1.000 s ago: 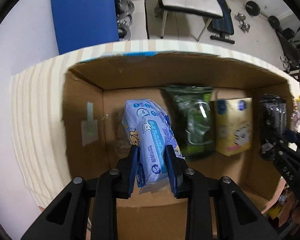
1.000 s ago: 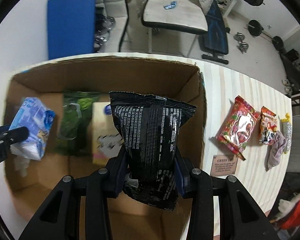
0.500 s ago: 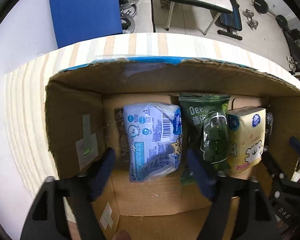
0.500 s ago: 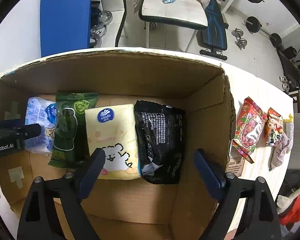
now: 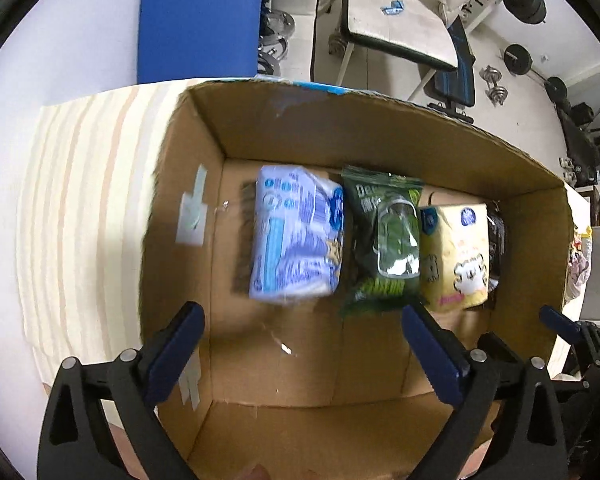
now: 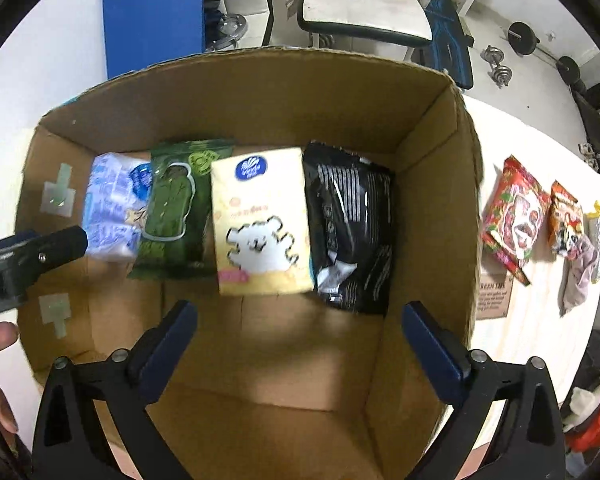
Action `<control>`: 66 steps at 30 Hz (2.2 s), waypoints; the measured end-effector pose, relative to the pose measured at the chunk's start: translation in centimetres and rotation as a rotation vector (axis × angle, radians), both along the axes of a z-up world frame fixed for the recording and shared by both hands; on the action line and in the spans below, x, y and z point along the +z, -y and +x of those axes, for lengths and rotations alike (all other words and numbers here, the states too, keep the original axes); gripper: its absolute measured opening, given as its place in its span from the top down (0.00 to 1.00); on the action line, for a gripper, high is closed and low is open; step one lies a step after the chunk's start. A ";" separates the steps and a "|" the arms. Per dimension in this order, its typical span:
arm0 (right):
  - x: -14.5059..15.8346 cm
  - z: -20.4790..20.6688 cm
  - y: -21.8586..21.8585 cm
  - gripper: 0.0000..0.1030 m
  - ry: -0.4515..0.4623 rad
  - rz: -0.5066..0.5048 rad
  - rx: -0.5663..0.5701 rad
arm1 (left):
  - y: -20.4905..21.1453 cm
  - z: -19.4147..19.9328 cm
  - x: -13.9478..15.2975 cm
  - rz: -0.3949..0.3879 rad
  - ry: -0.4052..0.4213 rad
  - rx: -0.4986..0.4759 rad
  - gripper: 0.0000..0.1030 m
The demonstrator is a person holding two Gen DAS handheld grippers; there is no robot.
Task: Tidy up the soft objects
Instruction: 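Lift both tools out of the box toward the remaining snacks, then grasp the red candy bag with left tool while right tool grasps orange seed bag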
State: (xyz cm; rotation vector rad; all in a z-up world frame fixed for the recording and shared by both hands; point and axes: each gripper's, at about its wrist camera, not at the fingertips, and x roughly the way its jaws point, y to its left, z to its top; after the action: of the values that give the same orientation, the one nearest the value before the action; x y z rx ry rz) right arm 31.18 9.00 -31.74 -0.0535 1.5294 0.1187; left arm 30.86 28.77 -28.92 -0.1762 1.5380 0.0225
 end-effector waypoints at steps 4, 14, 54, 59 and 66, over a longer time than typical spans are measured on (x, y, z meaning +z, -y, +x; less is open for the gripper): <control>2.0 -1.7 0.3 0.00 0.040 0.014 0.001 | 0.7 -2.2 1.9 0.016 0.056 -0.002 0.02; 8.2 -7.7 2.2 0.00 0.140 0.097 -0.016 | 3.3 -8.8 7.9 0.122 0.252 -0.008 0.02; 19.4 -9.4 26.5 0.00 0.341 0.218 -0.235 | 27.3 -4.2 15.7 0.039 0.352 -0.290 0.02; 12.8 -2.2 33.6 0.00 0.187 0.332 -0.314 | 34.1 3.4 8.2 0.033 0.145 -0.376 0.04; 0.2 6.1 36.6 0.06 -0.048 0.284 -0.339 | 38.5 10.9 -1.6 0.075 -0.082 -0.443 0.18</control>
State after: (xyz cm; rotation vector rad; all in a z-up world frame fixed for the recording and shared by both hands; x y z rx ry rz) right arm 37.24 -27.61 -31.50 0.4357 1.5345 0.0658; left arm 41.76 -9.73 -30.50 0.2297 1.6267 -0.2653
